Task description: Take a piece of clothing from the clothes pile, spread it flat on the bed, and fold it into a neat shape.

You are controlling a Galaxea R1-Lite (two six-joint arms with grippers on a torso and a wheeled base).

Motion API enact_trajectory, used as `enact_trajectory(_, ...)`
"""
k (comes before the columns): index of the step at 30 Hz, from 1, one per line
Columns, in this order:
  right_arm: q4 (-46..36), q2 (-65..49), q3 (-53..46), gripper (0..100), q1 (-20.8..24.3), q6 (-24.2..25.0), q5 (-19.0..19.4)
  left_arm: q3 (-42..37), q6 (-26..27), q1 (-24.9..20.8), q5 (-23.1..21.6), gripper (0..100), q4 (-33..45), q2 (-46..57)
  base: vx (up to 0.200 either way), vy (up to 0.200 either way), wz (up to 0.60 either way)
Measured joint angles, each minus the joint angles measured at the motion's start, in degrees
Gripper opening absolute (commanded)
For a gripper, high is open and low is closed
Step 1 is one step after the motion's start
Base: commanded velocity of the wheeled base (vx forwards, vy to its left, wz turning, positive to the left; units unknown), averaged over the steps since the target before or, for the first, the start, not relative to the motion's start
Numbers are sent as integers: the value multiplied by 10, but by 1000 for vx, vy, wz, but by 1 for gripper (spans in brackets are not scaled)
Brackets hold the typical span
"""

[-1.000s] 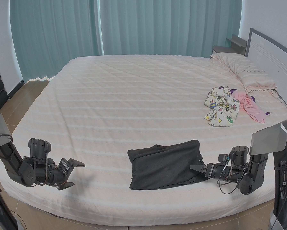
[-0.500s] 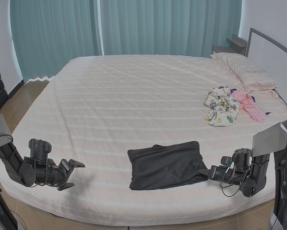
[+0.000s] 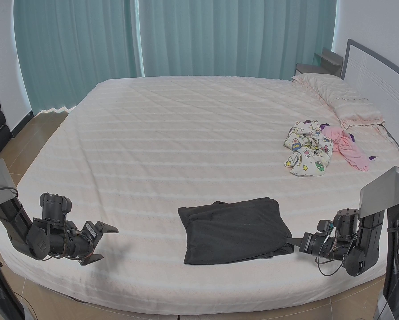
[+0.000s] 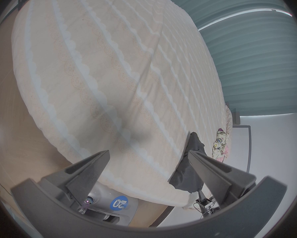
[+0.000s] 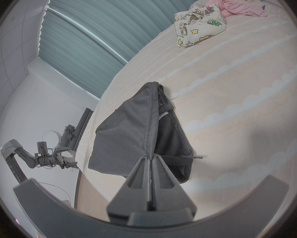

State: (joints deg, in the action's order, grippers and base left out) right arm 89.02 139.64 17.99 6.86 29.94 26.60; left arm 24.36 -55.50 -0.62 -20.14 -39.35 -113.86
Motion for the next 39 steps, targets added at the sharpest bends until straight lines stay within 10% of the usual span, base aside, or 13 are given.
enact_trajectory(3,0,0,-7,0,0,-16,1,0,0,0,0,100,0,0,0,0,0)
enact_trajectory(4,0,0,-9,100,1,-21,1,0,0,0,0,100,0,0,0,0,0)
enact_trajectory(19,-1,-12,45,100,-22,-9,4,0,0,0,0,100,0,0,0,0,0)
enact_trajectory(36,-172,57,367,100,26,71,-25,2,0,-1,11,100,0,-2,0,0,0)
enact_trajectory(37,-177,64,376,0,27,73,-27,2,0,-1,11,100,-1,-2,0,0,0)
enact_trajectory(39,-182,77,393,0,28,75,-29,2,0,-2,12,100,-1,-3,0,0,0)
